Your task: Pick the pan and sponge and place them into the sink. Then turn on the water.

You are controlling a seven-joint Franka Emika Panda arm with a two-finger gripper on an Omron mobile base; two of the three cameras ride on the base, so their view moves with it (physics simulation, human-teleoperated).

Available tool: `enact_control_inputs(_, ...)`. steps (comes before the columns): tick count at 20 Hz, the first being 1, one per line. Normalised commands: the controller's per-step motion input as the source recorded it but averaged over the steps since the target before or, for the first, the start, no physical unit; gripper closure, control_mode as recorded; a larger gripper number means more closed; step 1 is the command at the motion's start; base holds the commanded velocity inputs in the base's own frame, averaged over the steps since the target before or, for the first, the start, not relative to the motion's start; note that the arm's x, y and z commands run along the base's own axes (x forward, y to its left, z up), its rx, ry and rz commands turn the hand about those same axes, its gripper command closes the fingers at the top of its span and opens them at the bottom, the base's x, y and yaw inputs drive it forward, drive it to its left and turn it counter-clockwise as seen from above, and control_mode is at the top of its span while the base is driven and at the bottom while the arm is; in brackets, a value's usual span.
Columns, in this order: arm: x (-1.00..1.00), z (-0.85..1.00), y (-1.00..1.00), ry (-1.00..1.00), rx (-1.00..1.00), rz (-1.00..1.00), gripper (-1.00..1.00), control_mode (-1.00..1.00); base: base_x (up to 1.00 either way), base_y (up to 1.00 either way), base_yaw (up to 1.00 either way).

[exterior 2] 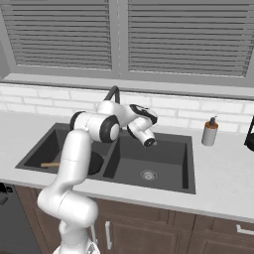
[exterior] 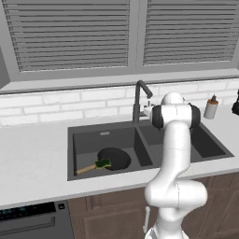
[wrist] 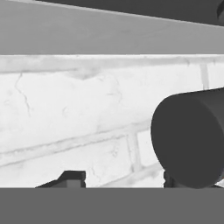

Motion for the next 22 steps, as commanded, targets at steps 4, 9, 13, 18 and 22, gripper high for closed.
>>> enact_control_inputs(4, 0.11, -0.01, -0.71, -0.01, 0.11, -0.02, 1.00, -1.00, 0.00, 0.00, 0.00)
enact_control_inputs(9, 0.04, -0.08, -1.00, 0.00, 0.17, -0.16, 1.00, -1.00, 0.00, 0.00, 0.00)
enact_control_inputs(13, 0.06, -0.15, -1.00, 0.00, 0.18, -0.28, 1.00, -1.00, 0.00, 0.00, 0.00)
enact_control_inputs(18, 0.05, -0.11, -1.00, 0.03, 0.20, -0.24, 1.00, -1.00, 0.00, 0.00, 0.00)
enact_control_inputs(22, 0.00, 0.00, -1.00, 0.01, 0.28, -0.10, 1.00, -1.00, 0.00, 0.00, 0.00)
